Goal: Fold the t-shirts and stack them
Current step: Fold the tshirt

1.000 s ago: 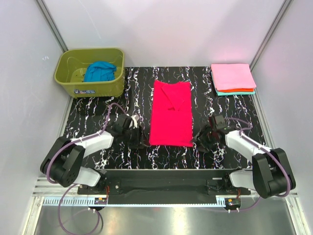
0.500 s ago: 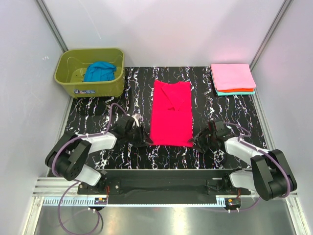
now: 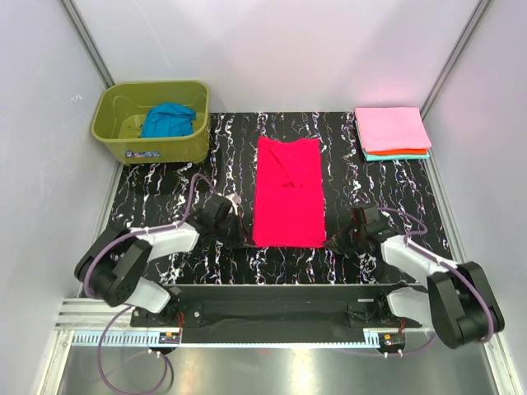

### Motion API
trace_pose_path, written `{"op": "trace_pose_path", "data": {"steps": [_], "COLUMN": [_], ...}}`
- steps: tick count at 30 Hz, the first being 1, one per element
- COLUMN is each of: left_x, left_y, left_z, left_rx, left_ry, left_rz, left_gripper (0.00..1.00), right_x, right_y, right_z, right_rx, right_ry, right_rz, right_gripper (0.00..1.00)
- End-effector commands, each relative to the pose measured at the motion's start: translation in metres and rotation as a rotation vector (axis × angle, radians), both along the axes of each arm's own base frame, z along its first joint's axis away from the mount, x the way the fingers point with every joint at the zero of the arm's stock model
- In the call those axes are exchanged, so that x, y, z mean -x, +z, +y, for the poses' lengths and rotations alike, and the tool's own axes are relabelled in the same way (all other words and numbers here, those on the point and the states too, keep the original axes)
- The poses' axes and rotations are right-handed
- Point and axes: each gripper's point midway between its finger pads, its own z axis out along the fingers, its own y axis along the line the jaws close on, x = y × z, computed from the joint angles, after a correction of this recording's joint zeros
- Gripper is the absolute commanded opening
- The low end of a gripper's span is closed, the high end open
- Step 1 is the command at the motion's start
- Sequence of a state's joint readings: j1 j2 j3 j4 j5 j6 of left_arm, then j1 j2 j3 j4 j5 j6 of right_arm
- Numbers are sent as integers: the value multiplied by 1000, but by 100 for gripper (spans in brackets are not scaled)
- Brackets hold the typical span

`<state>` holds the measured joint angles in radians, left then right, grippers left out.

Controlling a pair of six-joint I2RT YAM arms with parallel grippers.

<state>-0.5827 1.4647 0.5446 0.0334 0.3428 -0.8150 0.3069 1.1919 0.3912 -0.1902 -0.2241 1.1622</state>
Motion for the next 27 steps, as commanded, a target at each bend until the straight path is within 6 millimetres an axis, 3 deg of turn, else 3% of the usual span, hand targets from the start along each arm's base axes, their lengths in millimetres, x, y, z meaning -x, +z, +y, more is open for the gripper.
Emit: {"op": "trace_pose_path", "data": {"steps": [1,6,12,19,22,27], "left_x": [1,11,39,73,70,37], "left_y": [36,78,114,130,133,133], "left_z": [0,-2,-5,-21,-23,-18], "left_rx": [-50,-18,44,89,67,-6], "left_ry": [-13,-3,-5,-59,-63,-37], "left_rz": [-99,-168,-197,-178,-190,-202], "left_gripper": [0,0,0,0,0,0], "right_x": [3,16,36,57,51,16], "right_y": [20,61,96,135,144,155], "right_z": [-7,-18,-20,-24,-22,-23], "right_rx": [54,107,88,56,54,153], "right_ry": [44,95,129,130,140,197], "right_rz": [-76,-145,-173,-252,-287,-367], "right_gripper": [0,0,0,0,0,0]}}
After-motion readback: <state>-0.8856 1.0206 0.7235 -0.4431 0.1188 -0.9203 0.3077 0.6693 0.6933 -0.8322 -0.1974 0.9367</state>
